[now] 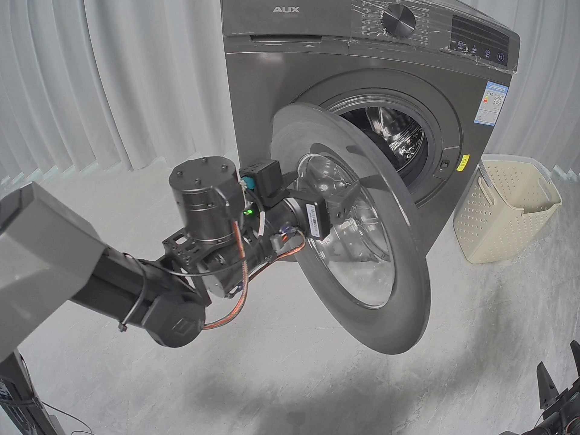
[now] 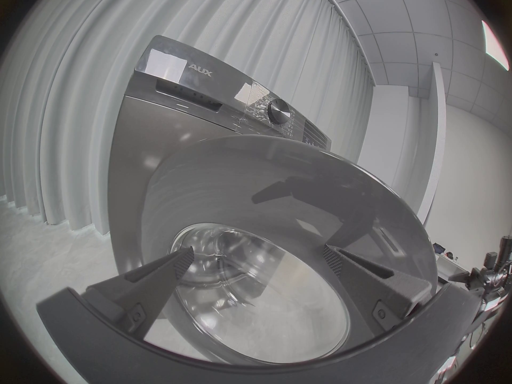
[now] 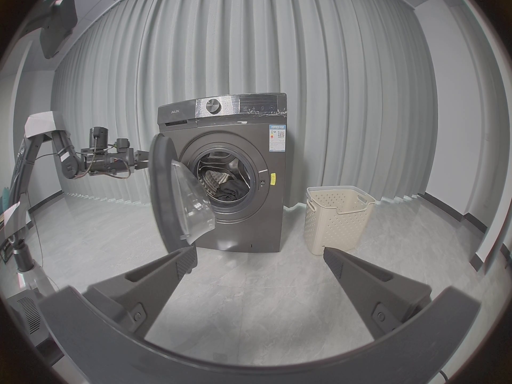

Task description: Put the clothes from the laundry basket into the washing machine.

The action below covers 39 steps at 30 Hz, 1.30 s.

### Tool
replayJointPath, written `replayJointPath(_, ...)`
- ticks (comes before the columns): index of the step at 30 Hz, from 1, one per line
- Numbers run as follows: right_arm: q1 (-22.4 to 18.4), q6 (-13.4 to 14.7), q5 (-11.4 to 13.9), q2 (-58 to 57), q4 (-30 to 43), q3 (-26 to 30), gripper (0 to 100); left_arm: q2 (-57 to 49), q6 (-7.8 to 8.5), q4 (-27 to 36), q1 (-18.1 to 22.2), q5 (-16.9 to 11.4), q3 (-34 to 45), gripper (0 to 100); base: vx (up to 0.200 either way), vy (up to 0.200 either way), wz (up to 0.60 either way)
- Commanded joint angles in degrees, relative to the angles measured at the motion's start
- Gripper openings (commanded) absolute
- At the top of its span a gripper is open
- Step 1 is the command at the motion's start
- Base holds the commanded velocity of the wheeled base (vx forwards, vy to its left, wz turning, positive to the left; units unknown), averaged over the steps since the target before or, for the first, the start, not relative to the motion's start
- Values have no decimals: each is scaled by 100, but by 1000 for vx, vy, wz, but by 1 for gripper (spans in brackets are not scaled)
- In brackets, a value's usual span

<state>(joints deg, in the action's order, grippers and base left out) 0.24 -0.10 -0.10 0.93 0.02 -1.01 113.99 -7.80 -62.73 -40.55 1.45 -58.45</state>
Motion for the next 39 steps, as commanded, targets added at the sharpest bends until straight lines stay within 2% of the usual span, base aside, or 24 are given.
replayJointPath(1,2,1,1,-93,-2,101,100,747,-64,15,-6,119,-711,100,0,0,0)
replayJointPath(6,2,1,1,-93,-2,101,100,1248,-257,33,12,356,-1502,100,0,0,0)
replayJointPath(14,2,1,-8,-93,6,101,100,1468,-380,279,56,461,-2144,100,0,0,0)
replayJointPath(15,2,1,-8,-93,6,101,100,1441,-503,288,64,532,-2126,100,0,0,0)
replayJointPath(17,2,1,-8,-93,6,101,100,1336,-600,279,64,549,-1907,100,0,0,0)
replayJointPath(20,2,10,-8,-93,6,101,100,861,-608,244,38,540,-1212,100,0,0,0)
replayJointPath(22,2,10,-8,-93,6,101,100,369,-600,200,3,514,-430,100,0,0,0)
replayJointPath(24,2,10,-8,-93,-2,101,100,-114,-512,77,-50,488,484,100,0,0,0)
replayJointPath(26,2,1,-8,-93,6,101,100,-756,-494,-125,-270,470,1486,100,0,0,0)
replayJointPath(29,2,-8,-8,-93,-2,101,100,-1441,-477,-266,-533,549,2567,100,0,0,0)
replayJointPath(30,2,-8,-8,-93,6,101,100,-1512,-477,-283,-568,549,2673,100,0,0,0)
replayJointPath(31,2,-8,-8,-93,6,101,100,-1934,-380,-354,-735,611,3182,100,0,0,0)
replayJointPath(33,2,-8,1,-93,-2,101,100,-2364,-195,-380,-815,787,3710,100,0,0,0)
replayJointPath(34,2,-8,-8,-93,6,101,100,-2391,-187,-380,-815,804,3745,100,0,0,0)
replayJointPath(35,2,-8,-8,-93,-2,101,100,-2856,-90,-380,-779,866,4175,100,0,0,0)
replayJointPath(37,2,-8,-8,-93,6,101,100,-3419,-20,-266,-674,839,4597,100,0,0,0)
replayJointPath(39,2,-8,-8,-93,6,101,100,-3683,16,-222,-551,831,4764,100,0,0,0)
